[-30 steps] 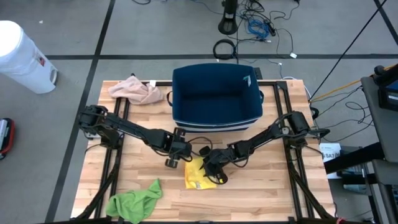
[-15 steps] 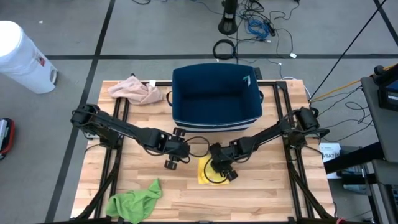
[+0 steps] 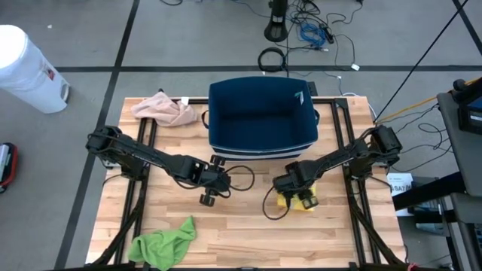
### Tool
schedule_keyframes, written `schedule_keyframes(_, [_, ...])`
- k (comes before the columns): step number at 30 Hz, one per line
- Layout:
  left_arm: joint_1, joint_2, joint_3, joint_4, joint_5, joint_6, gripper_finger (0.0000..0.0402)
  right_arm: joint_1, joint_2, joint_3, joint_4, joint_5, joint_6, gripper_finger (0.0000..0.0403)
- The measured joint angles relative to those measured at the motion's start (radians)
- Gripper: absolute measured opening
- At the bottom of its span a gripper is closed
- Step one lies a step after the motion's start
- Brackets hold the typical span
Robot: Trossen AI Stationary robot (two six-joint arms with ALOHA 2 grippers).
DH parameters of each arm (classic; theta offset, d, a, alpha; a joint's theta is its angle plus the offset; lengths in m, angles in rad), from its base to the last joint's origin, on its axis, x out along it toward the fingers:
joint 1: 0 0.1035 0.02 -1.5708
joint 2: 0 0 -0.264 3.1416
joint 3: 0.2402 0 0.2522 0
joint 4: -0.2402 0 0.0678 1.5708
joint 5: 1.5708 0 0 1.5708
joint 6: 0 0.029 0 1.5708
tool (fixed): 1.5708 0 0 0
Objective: Fold towel
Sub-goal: Move the folded yellow towel from the center to the middle right, then fold the green towel
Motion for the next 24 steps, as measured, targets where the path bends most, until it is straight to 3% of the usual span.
schedule_keyframes(4, [-0.001,0.000,0.000,0.001,0.000,0.000,0.0183,0.000,0.000,0.000,-0.163,0.064,0.059,0.0157])
schedule_keyframes(9, [-0.019,0.000,0.000,0.001,0.062,-0.003,0.0183,0.000,-0.005,0.000,-0.184,0.078,0.110,0.0157])
schedule_keyframes(15, [-0.067,-0.003,-0.001,0.002,0.269,-0.036,0.0183,0.009,-0.067,0.000,-0.016,0.064,0.108,0.0157])
schedule_keyframes(24, [-0.151,-0.005,-0.001,-0.154,0.322,-0.248,0.0183,0.010,-0.156,0.003,0.279,0.060,0.062,0.0157])
